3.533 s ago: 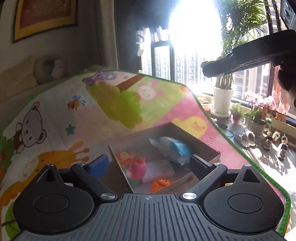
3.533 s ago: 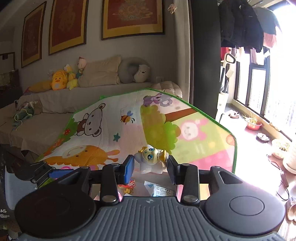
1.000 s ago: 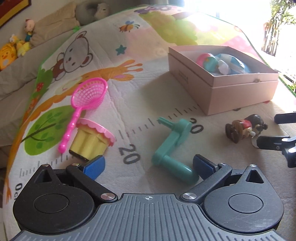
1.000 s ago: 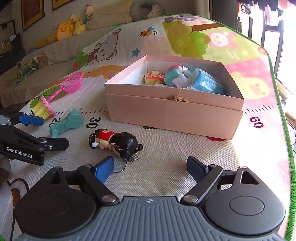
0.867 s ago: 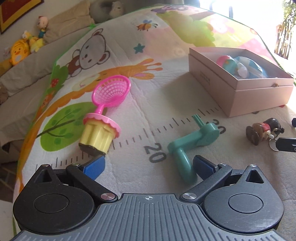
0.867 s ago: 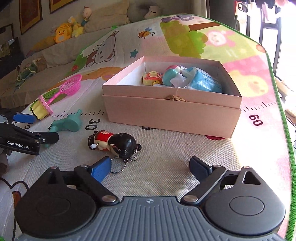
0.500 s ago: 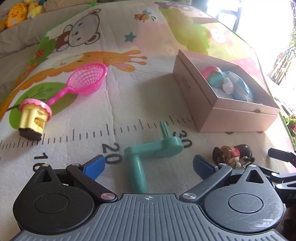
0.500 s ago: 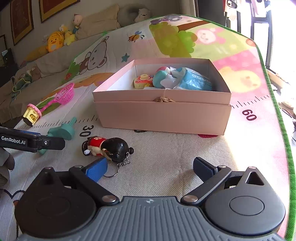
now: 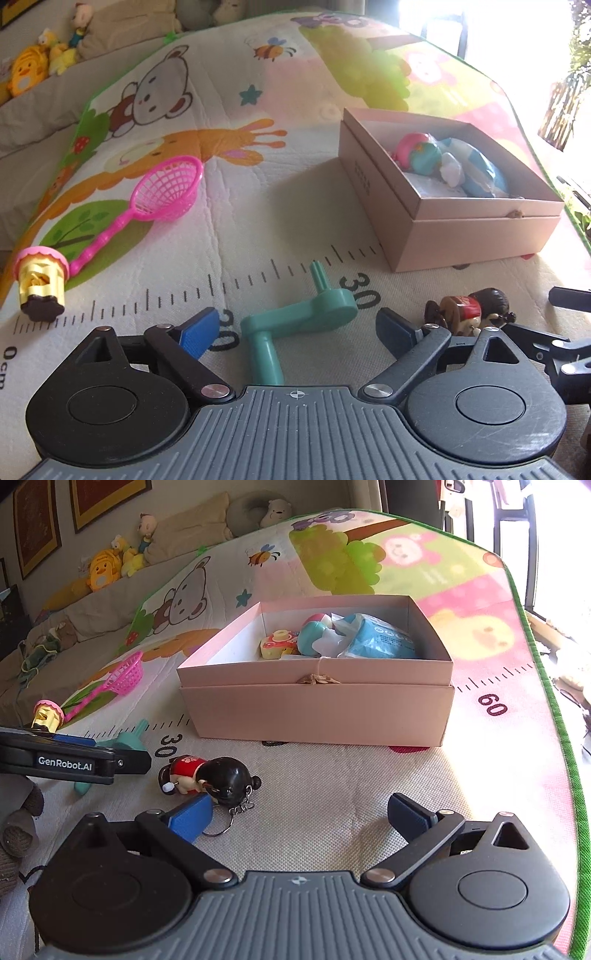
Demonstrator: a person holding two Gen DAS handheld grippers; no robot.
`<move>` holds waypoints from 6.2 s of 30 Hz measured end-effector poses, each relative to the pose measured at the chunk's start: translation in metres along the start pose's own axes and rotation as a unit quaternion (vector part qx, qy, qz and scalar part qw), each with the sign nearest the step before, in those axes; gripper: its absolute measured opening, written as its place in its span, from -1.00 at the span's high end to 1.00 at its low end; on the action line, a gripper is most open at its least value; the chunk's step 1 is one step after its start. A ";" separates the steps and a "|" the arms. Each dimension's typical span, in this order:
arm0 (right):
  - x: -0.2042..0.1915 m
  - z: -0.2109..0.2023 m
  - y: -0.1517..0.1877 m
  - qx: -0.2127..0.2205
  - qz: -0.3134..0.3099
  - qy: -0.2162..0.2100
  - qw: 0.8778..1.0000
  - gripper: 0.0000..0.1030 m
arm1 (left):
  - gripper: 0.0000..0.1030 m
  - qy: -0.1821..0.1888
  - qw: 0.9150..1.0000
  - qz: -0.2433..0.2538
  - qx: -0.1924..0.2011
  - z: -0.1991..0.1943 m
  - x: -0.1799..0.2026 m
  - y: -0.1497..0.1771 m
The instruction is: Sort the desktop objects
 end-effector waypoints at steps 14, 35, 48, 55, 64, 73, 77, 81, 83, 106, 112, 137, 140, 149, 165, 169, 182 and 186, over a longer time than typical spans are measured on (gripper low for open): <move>-0.003 0.002 -0.001 -0.008 -0.008 0.010 1.000 -0.99 | -0.75 -0.184 0.976 -0.109 0.026 0.019 -0.151 -0.058; 0.000 0.002 0.000 -0.011 -0.005 0.027 1.000 -1.00 | -0.19 0.077 0.991 0.079 0.072 -0.049 0.023 0.042; -0.016 -0.001 -0.009 -0.003 -0.037 0.000 0.999 -1.00 | -0.47 0.059 0.994 0.092 0.026 -0.050 0.007 0.078; -0.045 0.017 -0.032 -0.016 -0.015 -0.054 0.998 -0.82 | -0.62 0.053 0.996 0.066 0.014 -0.048 0.002 0.076; -0.047 0.009 -0.034 -0.020 -0.042 -0.040 0.998 -0.29 | -0.68 0.053 0.997 0.056 0.000 -0.045 0.006 0.071; -0.021 -0.047 -0.020 -0.018 -0.050 -0.039 0.998 -0.29 | -0.58 0.050 0.996 0.069 0.033 -0.033 0.032 0.047; -0.019 -0.073 -0.014 -0.015 -0.076 -0.038 0.996 -0.29 | -0.19 0.058 0.994 0.085 0.043 -0.041 0.040 0.040; -0.006 -0.111 -0.033 0.033 -0.094 -0.031 0.995 -0.29 | -0.19 0.096 0.983 0.118 0.098 -0.075 0.058 0.011; 0.008 -0.131 -0.057 0.080 -0.092 -0.004 0.992 -0.29 | -0.19 0.104 0.976 0.130 0.143 -0.088 0.070 -0.013; 0.052 -0.028 -0.145 0.080 0.027 -0.042 0.996 -0.49 | -0.91 -0.002 0.999 0.031 0.034 -0.023 -0.036 0.019; -0.044 -0.012 -0.111 0.055 -0.095 -0.104 0.988 -0.58 | -0.93 -0.070 0.997 -0.026 0.035 -0.025 -0.089 0.016; -0.095 0.018 -0.035 -0.025 -0.120 -0.078 0.989 -0.39 | -0.97 -0.100 0.992 0.023 0.077 0.015 -0.104 -0.048; -0.075 0.008 -0.025 -0.025 -0.103 -0.046 0.993 -0.39 | -0.98 -0.095 0.993 0.027 0.066 0.038 -0.106 -0.068; -0.060 0.010 -0.007 -0.021 -0.088 -0.011 0.996 -0.85 | -0.98 -0.106 0.994 0.021 0.022 0.091 -0.118 -0.084; -0.061 0.014 -0.008 -0.024 -0.088 -0.026 0.995 -1.00 | 0.66 -0.014 1.000 -0.026 0.003 0.059 -0.094 -0.058; -0.060 0.013 -0.008 -0.023 -0.085 -0.023 0.996 -1.00 | 0.69 0.023 0.999 -0.040 -0.007 0.033 -0.088 -0.033; -0.055 0.011 -0.008 -0.017 -0.069 -0.024 0.997 -1.00 | 0.19 0.050 0.998 -0.022 -0.031 -0.011 -0.058 0.011; -0.053 0.011 -0.008 -0.017 -0.065 -0.020 0.998 -1.00 | -0.05 -0.001 1.000 0.004 -0.013 -0.011 -0.064 0.010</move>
Point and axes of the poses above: each gripper's, at about its wrist camera, not at the fingertips, and z roughly the way its jaws point, x to its right, y to its underside, the point moved 4 cm from there along z, roughly the way its jaws point, and after that the axes turned 13 degrees about -z, right-handed, at the moved point
